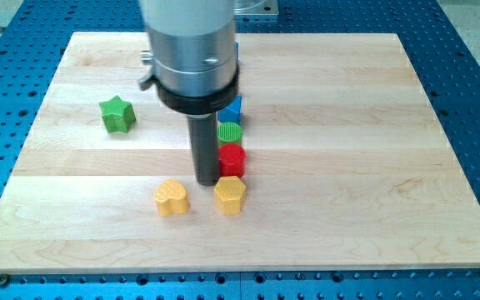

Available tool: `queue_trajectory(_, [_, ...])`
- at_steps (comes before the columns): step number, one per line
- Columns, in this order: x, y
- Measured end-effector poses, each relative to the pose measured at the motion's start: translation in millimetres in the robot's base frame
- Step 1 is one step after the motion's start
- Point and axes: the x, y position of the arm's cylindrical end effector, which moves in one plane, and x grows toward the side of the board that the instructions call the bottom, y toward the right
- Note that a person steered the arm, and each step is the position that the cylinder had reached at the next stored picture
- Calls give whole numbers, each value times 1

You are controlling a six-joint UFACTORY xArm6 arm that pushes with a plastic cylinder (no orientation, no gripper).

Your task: Slide the yellow heart closer to the yellow hexagon

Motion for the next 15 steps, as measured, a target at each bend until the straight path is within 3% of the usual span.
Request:
queue_trajectory(4, [51,-164])
queue_trajectory(6, [43,-158])
queue_trajectory(8, [43,-41])
queue_trajectory(9, [50,-27])
queue_trajectory(10, [75,-80])
queue_trajectory(12, [84,-22])
queue_trajectory(15, [68,-2])
